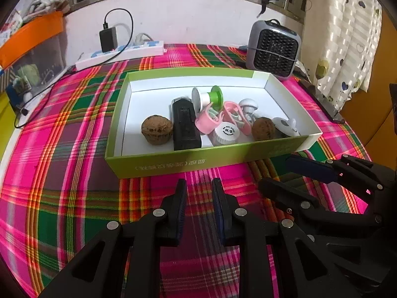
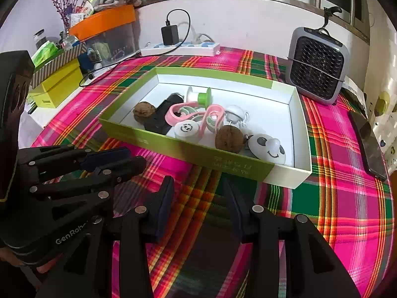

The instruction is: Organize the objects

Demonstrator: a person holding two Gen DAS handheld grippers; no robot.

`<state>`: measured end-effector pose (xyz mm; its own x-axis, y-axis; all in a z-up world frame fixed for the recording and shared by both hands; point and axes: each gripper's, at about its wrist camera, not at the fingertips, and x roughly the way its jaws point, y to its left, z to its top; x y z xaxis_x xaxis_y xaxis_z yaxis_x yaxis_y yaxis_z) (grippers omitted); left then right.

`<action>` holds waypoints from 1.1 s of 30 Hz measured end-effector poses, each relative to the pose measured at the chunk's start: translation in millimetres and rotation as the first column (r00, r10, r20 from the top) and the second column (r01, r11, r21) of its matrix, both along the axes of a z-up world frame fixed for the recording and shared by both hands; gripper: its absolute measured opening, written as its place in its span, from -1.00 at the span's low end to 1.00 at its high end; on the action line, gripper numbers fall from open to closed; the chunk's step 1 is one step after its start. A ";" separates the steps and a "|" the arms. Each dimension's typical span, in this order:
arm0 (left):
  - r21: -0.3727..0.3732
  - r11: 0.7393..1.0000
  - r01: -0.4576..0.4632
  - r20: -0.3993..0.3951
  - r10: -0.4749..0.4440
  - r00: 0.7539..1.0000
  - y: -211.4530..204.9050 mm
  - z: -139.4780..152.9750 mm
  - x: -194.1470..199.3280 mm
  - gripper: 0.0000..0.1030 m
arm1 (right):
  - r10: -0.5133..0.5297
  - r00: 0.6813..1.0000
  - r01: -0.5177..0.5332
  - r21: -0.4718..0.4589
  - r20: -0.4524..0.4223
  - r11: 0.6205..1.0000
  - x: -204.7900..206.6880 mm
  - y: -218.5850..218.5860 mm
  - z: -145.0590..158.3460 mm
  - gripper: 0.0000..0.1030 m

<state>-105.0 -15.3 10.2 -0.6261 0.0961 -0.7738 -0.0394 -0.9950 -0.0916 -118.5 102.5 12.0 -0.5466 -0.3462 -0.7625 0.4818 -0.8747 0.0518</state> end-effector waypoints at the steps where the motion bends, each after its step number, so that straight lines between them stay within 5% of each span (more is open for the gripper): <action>1: -0.003 1.000 0.002 0.002 -0.002 1.000 0.5 -0.7 -0.9 -0.63 | -0.003 1.000 0.003 0.002 0.004 1.000 -1.6 -0.2 -1.2 -0.17; 33: -0.056 0.998 -0.010 -0.020 0.009 1.000 2.3 -3.3 -8.4 -0.63 | -0.048 0.999 0.048 0.042 0.005 0.998 -14.3 -4.5 -8.9 -0.17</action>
